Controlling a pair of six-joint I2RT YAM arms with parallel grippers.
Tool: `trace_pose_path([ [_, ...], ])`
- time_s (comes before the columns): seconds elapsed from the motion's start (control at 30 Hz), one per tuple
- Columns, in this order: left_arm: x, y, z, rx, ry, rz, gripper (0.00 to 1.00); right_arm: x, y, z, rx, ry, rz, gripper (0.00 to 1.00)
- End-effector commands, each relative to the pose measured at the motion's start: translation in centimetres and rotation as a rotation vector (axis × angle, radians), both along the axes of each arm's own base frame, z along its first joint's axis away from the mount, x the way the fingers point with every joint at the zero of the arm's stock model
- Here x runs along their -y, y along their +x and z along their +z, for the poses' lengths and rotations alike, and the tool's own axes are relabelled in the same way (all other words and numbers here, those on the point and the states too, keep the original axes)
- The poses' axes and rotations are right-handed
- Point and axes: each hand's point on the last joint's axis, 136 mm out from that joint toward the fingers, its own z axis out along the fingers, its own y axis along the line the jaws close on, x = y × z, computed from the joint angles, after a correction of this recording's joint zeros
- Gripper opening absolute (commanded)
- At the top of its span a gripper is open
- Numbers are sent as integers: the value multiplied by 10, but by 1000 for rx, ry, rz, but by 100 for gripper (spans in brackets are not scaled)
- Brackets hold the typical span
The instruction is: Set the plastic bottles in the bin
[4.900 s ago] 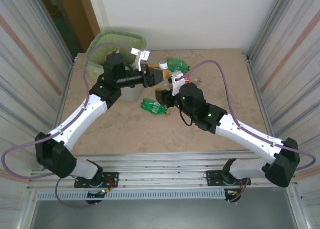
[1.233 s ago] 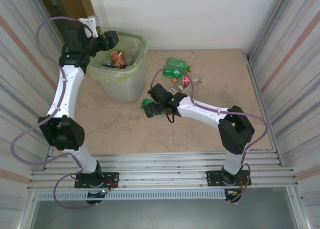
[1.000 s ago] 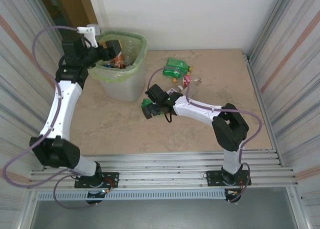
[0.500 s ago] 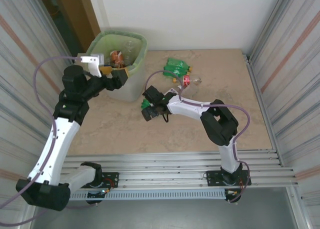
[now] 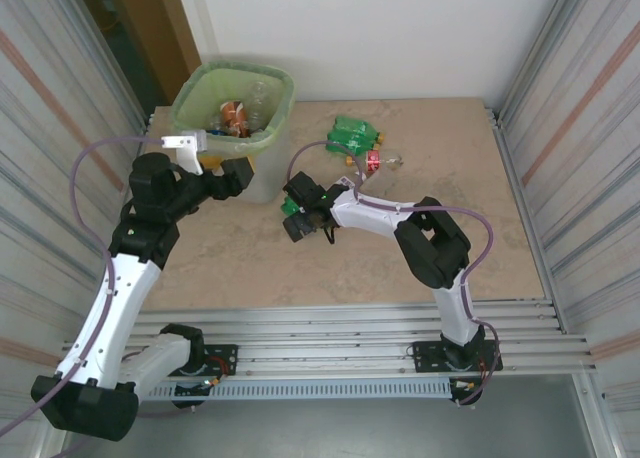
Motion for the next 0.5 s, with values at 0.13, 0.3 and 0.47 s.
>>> trace_pose_path([
  [0.13,-2,2,-1,-1,-11,18,94,-5,-3,-21,-55,-19,27,99],
  [0.3,-4,3,-5,-9,-3,33,94,-9,-6,-29,-76,-14,34,95],
  [0.47,-6,4,-7,-10,2,43,94,-10,-7,-34,-88,-15,36,89],
])
